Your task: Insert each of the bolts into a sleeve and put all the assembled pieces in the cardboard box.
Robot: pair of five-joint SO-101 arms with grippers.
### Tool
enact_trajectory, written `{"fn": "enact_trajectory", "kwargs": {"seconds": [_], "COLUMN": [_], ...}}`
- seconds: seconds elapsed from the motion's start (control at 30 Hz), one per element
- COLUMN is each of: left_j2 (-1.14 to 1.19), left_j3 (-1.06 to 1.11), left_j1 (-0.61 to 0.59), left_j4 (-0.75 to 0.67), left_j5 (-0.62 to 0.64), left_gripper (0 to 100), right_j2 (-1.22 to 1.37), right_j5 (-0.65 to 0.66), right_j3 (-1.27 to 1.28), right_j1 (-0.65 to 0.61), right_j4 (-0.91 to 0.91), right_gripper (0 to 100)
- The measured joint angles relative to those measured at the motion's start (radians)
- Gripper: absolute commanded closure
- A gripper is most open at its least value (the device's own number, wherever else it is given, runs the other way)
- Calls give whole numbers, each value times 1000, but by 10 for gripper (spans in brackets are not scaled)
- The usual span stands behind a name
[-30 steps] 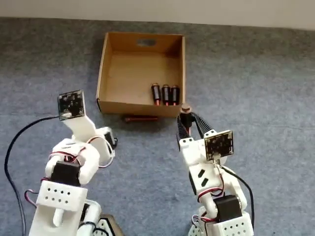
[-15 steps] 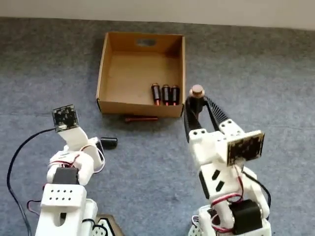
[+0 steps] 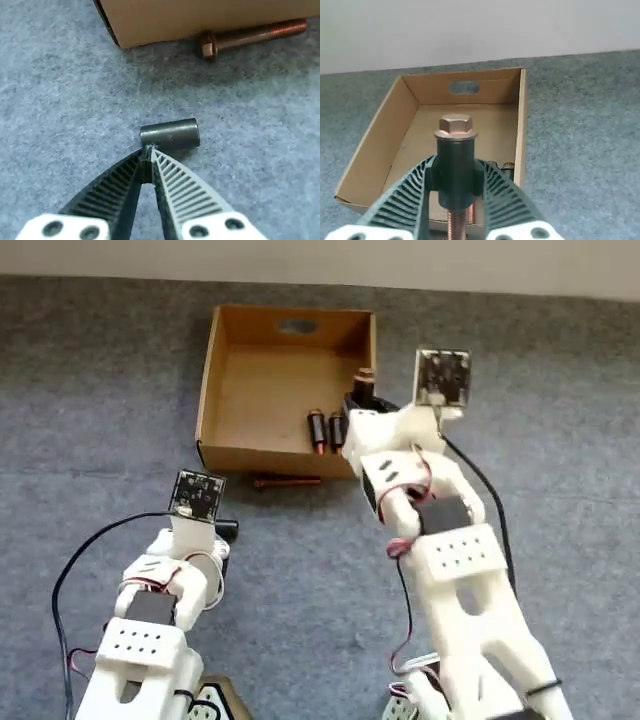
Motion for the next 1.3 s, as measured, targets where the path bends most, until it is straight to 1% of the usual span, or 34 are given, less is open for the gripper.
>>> {"fn": "enact_trajectory", "kwargs": {"seconds": [0.1, 0.33, 0.6, 0.77, 0.93, 1.1, 1.3], "left_j2": [0, 0, 0, 0, 0, 0, 0], "left_j3": [0, 6, 6, 6, 6, 6, 6], "left_j1": [3, 3, 8, 8, 8, 8, 8], "left_j4": [-3, -6, -6, -6, -6, -6, -6], "left_j5": [-6, -6, -6, -11, -11, -11, -11], "left_gripper": [989, 989, 989, 989, 989, 989, 989], "right_j2": [120, 381, 706, 895, 1014, 1094, 1194], "right_j5": [0, 0, 0, -3, -8, -8, -8], "right_j3": [-60, -178, -334, -497, -605, -658, -792], "right_j1": [-20, -120, -147, -147, -152, -152, -152], "right_j4": [-31, -124, -199, -199, -198, -123, -26], "right_gripper": [993, 993, 993, 993, 993, 993, 993]}}
